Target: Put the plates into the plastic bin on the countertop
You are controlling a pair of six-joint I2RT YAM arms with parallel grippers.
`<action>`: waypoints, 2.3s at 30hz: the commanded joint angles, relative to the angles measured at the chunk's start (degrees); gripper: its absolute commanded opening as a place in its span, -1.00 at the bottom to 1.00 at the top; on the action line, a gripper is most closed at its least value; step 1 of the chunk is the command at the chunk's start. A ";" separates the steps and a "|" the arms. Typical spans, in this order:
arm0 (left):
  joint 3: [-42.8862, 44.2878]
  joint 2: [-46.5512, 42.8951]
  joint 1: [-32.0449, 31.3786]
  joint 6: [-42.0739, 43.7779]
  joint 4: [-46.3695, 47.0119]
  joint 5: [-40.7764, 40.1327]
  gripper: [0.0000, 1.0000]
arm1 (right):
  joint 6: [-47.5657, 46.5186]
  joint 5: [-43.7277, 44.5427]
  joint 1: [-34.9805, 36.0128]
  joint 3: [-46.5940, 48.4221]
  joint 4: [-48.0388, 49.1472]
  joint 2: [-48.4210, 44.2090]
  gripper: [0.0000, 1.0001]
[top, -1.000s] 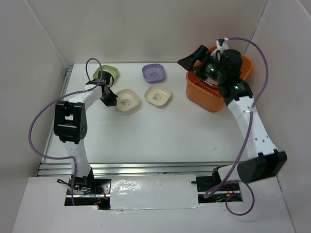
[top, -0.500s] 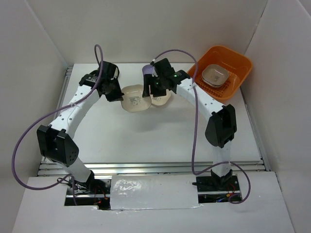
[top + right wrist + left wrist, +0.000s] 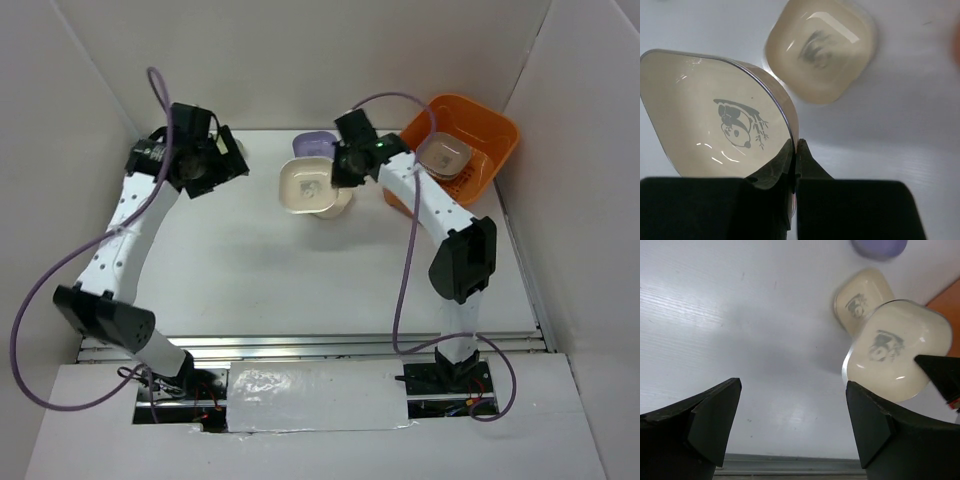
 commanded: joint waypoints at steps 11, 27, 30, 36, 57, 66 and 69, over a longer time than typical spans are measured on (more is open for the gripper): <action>-17.38 -15.53 3.12 2.18 11.70 5.67 0.97 | 6.35 4.62 -41.05 13.29 2.22 -1.66 -1.00; -20.11 -13.07 4.17 8.16 12.23 11.13 0.99 | 2.92 -0.47 -45.11 23.37 6.96 16.99 -0.84; -20.11 -11.32 4.26 7.99 13.63 12.44 0.99 | 3.27 -1.53 -44.94 23.79 7.49 17.52 0.30; -20.73 -4.64 4.17 5.45 17.58 17.18 0.98 | 4.85 -4.87 -44.50 29.76 7.66 12.52 1.00; -17.48 29.11 -7.16 -24.60 49.67 8.67 0.98 | 6.71 -20.17 -30.96 -23.13 19.89 -40.22 1.00; -1.94 40.62 -10.50 -29.54 32.40 0.86 -0.22 | 6.79 -21.04 -30.70 -25.07 19.80 -42.42 1.00; -0.43 41.51 -10.50 -30.25 28.59 -0.47 -0.68 | 6.62 -20.69 -30.70 -22.96 18.83 -42.07 1.00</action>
